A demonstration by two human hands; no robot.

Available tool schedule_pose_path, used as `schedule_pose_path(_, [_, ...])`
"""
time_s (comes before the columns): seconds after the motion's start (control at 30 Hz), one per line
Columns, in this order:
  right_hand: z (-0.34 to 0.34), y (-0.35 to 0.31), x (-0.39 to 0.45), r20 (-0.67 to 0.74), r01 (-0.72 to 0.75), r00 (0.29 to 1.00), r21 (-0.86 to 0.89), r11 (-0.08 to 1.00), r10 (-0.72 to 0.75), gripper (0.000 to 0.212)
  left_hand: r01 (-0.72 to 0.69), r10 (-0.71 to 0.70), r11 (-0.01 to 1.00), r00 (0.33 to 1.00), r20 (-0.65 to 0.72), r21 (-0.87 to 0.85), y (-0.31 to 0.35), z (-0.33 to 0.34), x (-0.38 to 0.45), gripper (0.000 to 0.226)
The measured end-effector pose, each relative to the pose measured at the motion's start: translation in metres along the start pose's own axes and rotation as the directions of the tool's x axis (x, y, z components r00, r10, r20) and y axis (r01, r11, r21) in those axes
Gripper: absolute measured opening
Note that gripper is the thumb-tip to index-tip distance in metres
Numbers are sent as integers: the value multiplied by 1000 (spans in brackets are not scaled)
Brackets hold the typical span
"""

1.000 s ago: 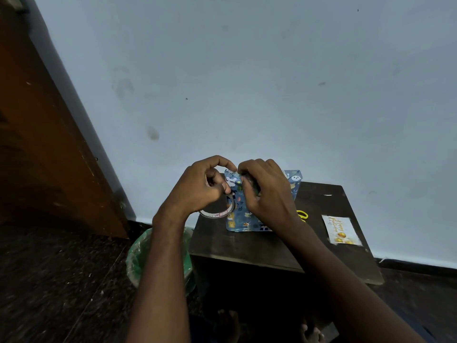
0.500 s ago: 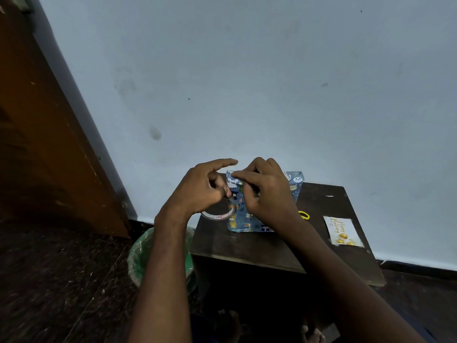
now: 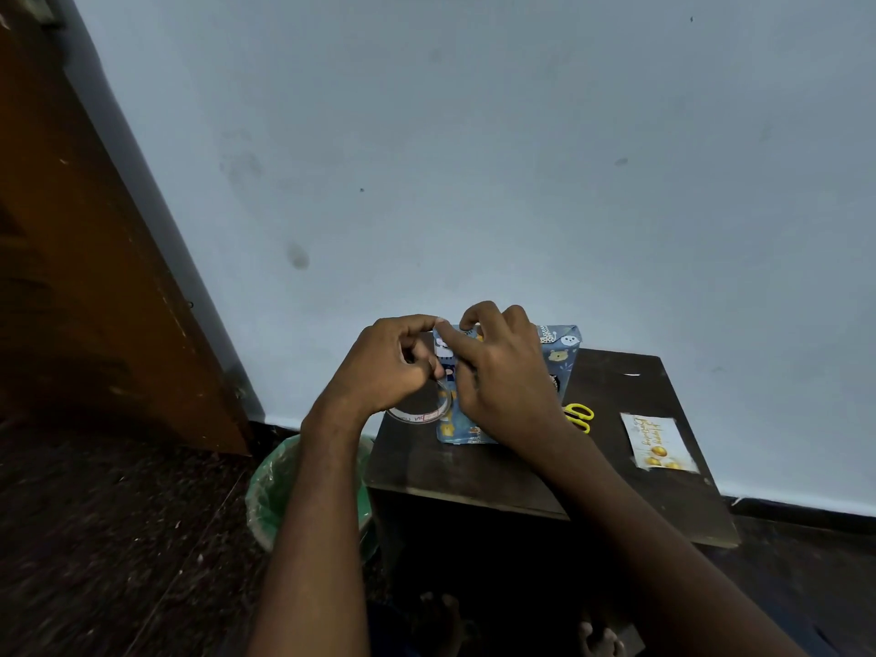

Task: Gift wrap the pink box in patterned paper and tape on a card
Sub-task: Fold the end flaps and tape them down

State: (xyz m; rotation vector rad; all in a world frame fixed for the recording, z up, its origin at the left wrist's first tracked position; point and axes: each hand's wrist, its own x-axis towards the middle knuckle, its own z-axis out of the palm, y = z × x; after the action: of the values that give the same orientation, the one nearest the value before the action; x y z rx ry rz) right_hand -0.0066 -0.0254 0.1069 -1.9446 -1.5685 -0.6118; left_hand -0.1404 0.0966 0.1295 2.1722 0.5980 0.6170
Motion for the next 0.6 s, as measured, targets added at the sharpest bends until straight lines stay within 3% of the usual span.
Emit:
schedule_pose_path(0.2, [3, -2, -3, -31, 42, 998, -121, 992, -46, 48, 15, -15, 1000, 1000, 4, -23, 0, 0, -1, 51])
schedule_pose_path(0.33, [3, 0, 1, -11, 21, 1000, -56, 998, -21, 48, 7, -7, 998, 1000, 0, -56, 1, 1, -3, 57])
schedule_pose_path(0.5, [-2, 13, -2, 64, 11, 998, -297, 955, 8, 68, 9, -9, 1000, 1000, -4, -11, 5, 8, 1, 61])
schedule_pose_path(0.6, [2, 14, -3, 31, -38, 998, -282, 959, 49, 68, 15, -15, 1000, 1000, -16, 14, 4, 11, 3, 63])
